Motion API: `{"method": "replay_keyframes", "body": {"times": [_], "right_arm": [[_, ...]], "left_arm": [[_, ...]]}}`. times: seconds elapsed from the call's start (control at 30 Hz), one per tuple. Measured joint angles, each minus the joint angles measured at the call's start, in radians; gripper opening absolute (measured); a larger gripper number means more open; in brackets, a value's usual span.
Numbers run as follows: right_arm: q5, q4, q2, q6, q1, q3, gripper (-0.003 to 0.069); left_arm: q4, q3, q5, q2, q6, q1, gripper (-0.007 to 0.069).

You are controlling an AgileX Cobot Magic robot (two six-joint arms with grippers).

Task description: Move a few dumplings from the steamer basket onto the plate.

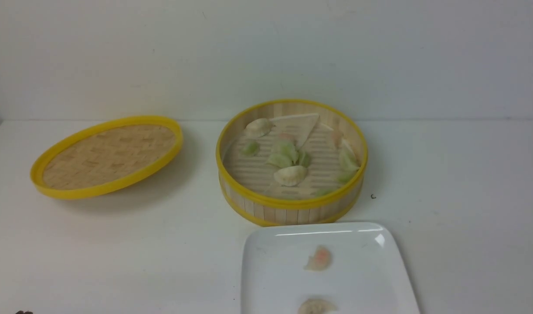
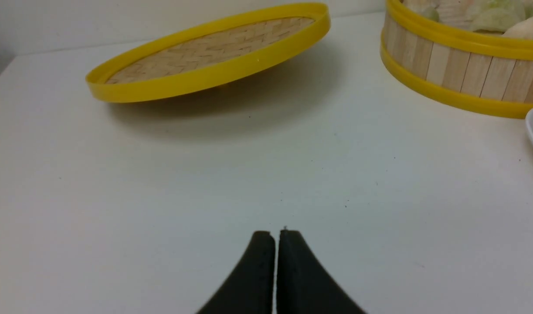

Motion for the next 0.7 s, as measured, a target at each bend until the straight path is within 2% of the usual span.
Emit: {"method": "replay_keyframes", "body": {"times": [0.43,0.7], "right_arm": [[-0.032,-0.037,0.000,0.001,0.000,0.013,-0.0013],[-0.410,-0.131,0.000,0.003,0.000,0.181,-0.0013]], "left_arm": [[0.000,0.000,0.000,0.000,0.000,0.000,-0.0006],[0.000,0.000,0.000,0.000,0.000,0.000,-0.0006]]}}
